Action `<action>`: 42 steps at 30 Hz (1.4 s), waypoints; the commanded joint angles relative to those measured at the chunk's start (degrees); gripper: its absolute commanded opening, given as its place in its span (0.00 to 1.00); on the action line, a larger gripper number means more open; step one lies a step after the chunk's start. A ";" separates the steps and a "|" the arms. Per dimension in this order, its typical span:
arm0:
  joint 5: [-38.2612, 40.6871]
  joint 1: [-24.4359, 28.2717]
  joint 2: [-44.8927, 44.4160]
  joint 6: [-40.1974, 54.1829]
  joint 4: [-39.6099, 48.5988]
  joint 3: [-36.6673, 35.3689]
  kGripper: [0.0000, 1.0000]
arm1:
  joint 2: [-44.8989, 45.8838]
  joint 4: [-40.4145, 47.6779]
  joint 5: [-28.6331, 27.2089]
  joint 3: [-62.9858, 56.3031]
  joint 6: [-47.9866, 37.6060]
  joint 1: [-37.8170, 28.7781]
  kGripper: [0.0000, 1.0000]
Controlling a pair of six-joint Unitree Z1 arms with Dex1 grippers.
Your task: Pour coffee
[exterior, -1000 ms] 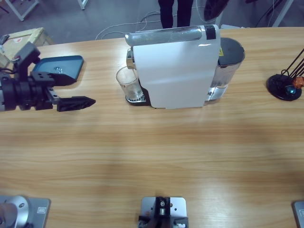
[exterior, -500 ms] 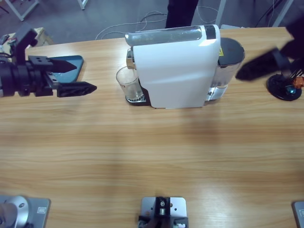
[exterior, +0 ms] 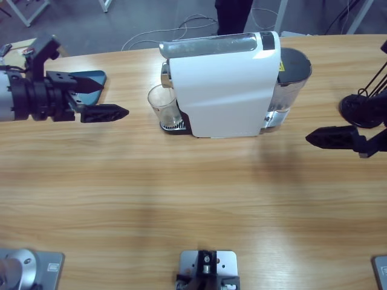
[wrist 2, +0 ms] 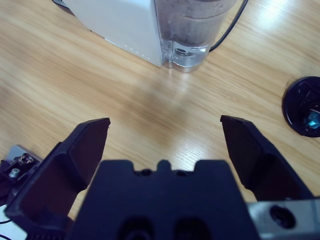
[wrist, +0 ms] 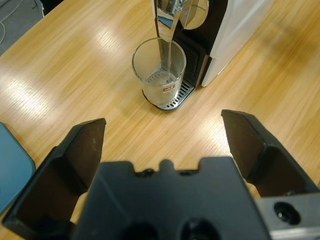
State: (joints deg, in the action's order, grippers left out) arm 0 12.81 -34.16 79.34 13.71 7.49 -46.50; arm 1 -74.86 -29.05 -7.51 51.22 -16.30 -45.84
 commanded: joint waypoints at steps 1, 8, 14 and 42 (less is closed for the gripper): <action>-0.40 -0.55 2.75 -0.61 -0.46 0.01 1.00 | 3.92 0.49 -0.05 -3.23 -0.57 -0.48 1.00; -0.47 -0.55 4.89 -0.56 -0.46 -1.05 1.00 | 4.81 0.49 0.13 -4.18 -0.55 -0.48 1.00; -0.49 -0.82 5.81 -0.58 -0.45 -1.15 1.00 | 5.69 0.57 0.44 -4.76 -0.83 -0.46 1.00; -0.49 -2.08 4.95 -0.17 -0.43 -1.99 1.00 | 8.75 0.05 0.04 -6.87 -1.17 -0.42 1.00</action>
State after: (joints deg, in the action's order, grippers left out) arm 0 12.81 -35.59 83.06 13.71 7.47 -48.14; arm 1 -68.06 -28.95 -7.51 46.79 -16.77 -45.84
